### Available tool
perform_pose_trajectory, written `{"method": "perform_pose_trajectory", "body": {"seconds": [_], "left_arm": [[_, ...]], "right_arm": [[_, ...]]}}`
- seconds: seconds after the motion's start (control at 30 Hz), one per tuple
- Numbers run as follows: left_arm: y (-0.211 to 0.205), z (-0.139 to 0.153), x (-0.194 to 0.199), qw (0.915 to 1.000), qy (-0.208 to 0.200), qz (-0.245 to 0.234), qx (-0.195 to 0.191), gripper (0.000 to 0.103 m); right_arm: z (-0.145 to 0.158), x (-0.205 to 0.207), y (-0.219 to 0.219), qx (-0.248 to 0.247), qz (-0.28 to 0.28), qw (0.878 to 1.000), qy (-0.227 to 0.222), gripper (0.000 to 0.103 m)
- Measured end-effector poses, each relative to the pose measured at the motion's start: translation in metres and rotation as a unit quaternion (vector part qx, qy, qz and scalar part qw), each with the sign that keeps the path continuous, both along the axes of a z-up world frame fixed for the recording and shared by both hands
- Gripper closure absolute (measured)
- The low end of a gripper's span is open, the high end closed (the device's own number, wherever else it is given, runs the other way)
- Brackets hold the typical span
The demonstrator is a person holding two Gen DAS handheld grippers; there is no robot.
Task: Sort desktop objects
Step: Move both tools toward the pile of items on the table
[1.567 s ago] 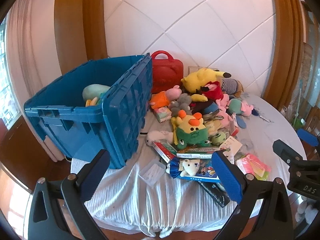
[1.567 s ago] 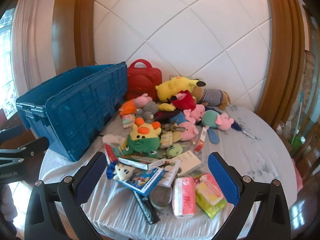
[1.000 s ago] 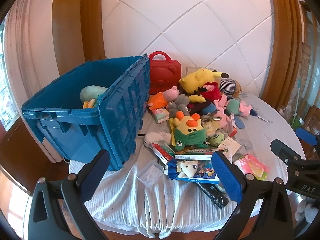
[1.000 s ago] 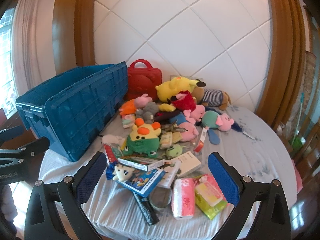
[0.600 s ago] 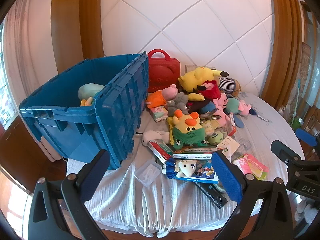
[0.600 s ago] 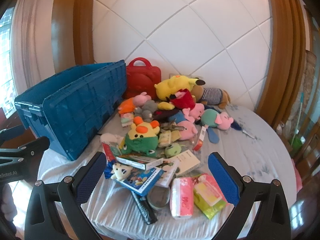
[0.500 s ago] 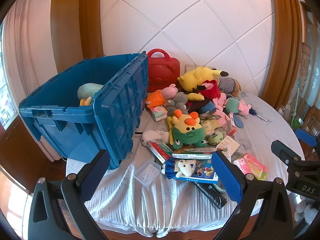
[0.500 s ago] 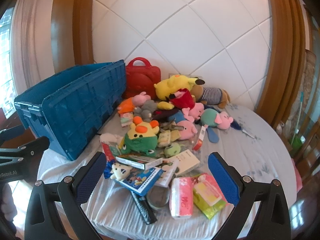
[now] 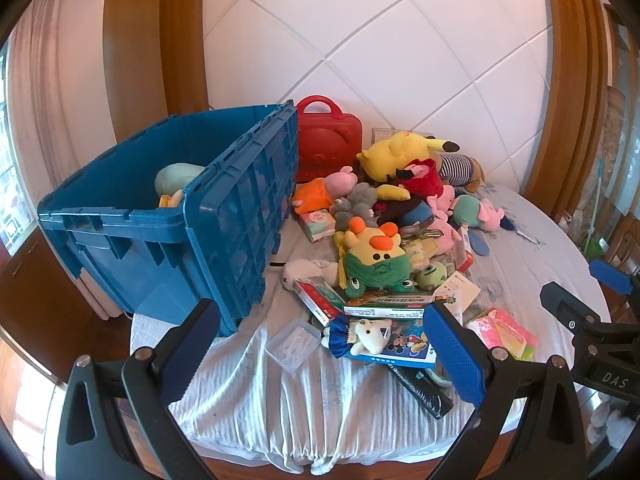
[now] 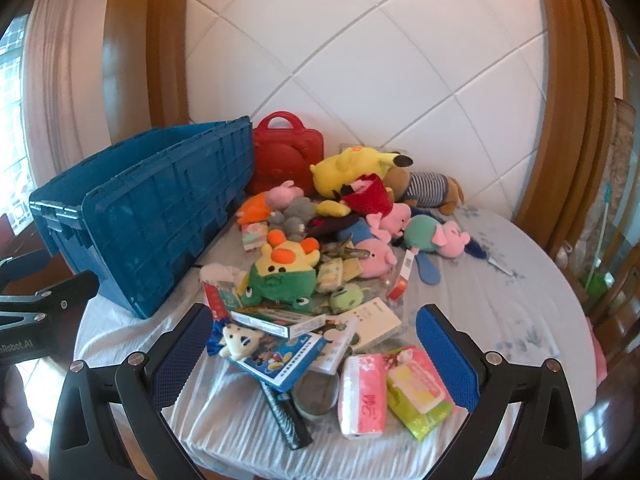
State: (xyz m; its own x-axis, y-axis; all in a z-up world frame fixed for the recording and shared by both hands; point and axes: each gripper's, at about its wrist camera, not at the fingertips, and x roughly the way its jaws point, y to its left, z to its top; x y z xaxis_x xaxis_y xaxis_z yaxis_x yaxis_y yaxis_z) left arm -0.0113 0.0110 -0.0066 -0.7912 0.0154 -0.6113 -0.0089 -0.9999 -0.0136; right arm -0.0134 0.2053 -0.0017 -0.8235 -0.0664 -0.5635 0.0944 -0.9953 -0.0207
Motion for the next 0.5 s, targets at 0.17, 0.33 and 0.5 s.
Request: {"method": "perform_pose_trajectory", "body": {"seconds": [0.17, 0.33, 0.5], "left_arm": [[0.0, -0.003, -0.004, 1.0, -0.002, 0.002, 0.007, 0.0], [0.003, -0.009, -0.008, 0.9998, 0.001, -0.003, 0.021, 0.0], [0.012, -0.021, -0.021, 0.9994, -0.021, -0.009, 0.026, 0.0]], "right_arm": [[-0.001, -0.001, 0.003, -0.002, -0.001, 1.0, 0.007, 0.0], [-0.004, -0.003, 0.015, -0.022, 0.0, 1.0, 0.014, 0.0], [-0.015, -0.015, 0.033, -0.04, 0.011, 0.999, -0.008, 0.0]]}}
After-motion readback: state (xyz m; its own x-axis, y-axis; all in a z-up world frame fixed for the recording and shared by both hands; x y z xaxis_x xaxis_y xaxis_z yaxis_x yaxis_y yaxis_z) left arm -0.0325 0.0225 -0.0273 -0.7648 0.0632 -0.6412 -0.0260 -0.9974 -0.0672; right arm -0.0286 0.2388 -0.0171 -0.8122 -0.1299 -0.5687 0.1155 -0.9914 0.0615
